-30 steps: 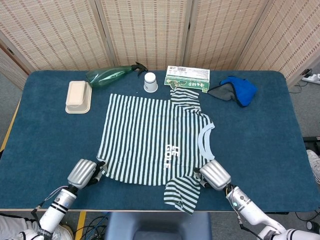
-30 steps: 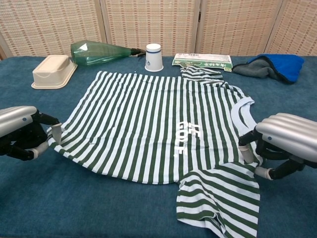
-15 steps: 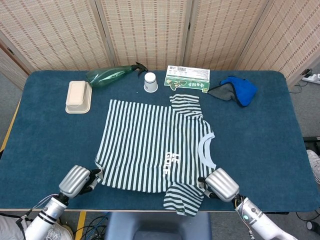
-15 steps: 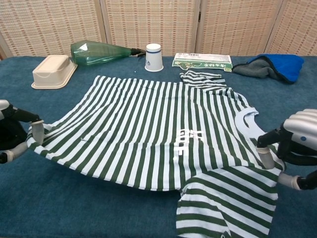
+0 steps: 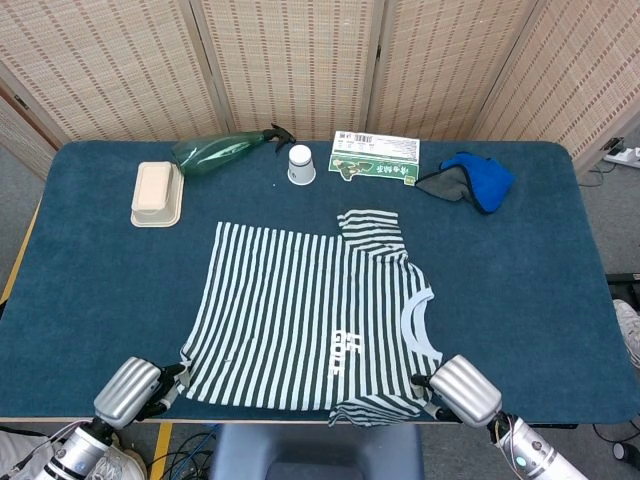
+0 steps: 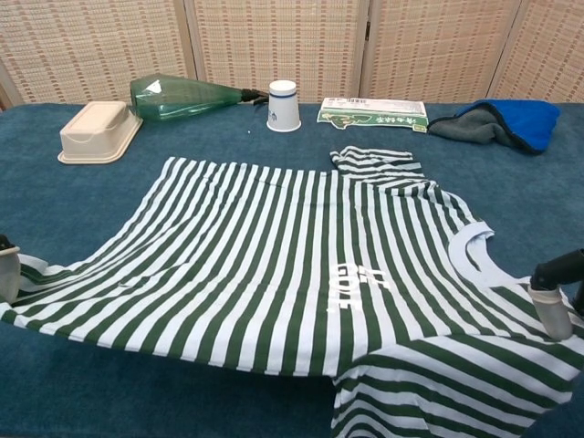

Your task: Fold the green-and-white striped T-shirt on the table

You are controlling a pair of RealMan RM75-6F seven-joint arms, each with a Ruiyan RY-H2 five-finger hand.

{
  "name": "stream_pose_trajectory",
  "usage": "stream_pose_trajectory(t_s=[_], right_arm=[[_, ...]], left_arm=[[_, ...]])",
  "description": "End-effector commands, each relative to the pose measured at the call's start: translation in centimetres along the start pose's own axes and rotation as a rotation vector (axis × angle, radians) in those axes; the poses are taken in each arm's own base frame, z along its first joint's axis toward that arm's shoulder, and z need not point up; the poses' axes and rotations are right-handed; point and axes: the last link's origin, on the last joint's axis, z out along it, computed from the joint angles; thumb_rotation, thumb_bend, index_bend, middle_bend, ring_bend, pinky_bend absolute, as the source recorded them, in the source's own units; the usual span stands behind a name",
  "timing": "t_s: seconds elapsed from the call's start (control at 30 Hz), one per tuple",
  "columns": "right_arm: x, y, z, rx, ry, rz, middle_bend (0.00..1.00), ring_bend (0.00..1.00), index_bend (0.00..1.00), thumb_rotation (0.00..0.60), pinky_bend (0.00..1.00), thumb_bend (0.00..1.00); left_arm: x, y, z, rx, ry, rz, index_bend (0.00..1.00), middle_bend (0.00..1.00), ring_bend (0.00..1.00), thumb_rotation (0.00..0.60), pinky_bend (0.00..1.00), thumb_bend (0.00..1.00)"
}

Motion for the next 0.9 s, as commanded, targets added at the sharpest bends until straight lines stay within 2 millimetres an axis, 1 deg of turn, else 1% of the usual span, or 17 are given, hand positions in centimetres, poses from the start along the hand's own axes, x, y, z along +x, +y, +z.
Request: stream_pose_trajectory(t_s=[0.03,0.4,0.9], right_arm=[[0.1,-0.3,-0.7,0.018,-0.008,0.013,1.0,1.0,0.76,0.6,1.0,0.6],[0.7,-0.6,-2.4,0.055,-0.036,0.031,1.0,1.0,0.77,0.6,1.0,0.6],[1.8,-0.8,-3.9,0.124,-0.096,0.09,1.0,1.0,0.78,0.6,1.0,0.6]], left_arm=[[0.0,0.3,-1.1,-0.016,0.0,-0.013,0.57,0.95,0.88,0.6,1.0,0.57],[0.0,0.5,-4.3,0.009,-0.011,-0.029,0.57,0.95,0.88,0.6,1.0,0.57],[0.1,1.5,-6.9,-0.005,-0.039,-0.074,0.56,0.95,0.88,0.6,1.0,0.57]])
